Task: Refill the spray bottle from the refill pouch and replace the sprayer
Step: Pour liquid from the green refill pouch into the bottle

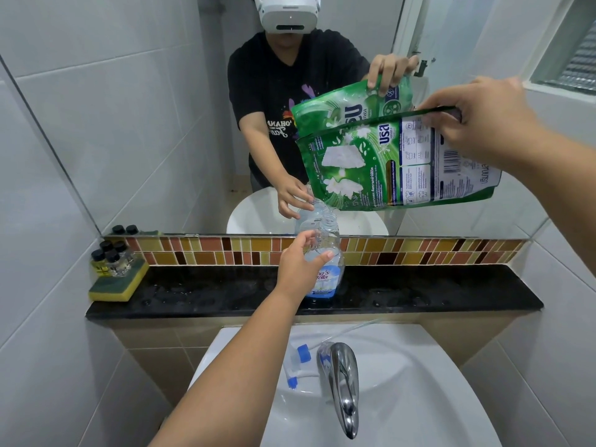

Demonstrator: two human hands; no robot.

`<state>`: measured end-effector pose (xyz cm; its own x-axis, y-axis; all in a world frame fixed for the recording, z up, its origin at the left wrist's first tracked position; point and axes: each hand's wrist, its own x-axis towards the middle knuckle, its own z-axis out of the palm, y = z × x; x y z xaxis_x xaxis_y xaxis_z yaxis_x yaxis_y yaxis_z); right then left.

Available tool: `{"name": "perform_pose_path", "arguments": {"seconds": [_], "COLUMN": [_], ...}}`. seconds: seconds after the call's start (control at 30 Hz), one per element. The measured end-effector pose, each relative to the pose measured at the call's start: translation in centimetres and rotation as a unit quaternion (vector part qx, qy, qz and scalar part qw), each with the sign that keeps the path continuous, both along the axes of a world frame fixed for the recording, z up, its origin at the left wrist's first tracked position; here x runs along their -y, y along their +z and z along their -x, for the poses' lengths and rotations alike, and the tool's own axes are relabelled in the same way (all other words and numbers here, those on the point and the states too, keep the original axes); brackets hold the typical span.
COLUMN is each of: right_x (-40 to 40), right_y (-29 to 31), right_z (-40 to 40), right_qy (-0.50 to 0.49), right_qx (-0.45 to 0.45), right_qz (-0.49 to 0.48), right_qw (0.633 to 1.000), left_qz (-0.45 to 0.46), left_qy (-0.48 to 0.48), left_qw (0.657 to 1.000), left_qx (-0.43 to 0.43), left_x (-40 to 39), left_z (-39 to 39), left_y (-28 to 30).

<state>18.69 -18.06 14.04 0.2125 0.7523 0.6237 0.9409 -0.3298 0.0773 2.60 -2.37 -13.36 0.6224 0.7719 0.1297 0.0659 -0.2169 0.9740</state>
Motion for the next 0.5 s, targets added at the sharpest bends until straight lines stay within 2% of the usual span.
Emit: {"name": "perform_pose_path", "arguments": {"seconds": [0.5], "right_x": [-0.03], "right_y": [0.41], "right_z": [0.24], "right_qy": [-0.002], "right_qx": [0.017], "right_qz": [-0.003], "right_qw": [1.000], "left_qz": [-0.002], "left_qy": [0.009], "left_qw": [1.000], "left_qx": [-0.014], "left_x": [0.06], "left_z": [-0.03], "left_y": [0.22]}}
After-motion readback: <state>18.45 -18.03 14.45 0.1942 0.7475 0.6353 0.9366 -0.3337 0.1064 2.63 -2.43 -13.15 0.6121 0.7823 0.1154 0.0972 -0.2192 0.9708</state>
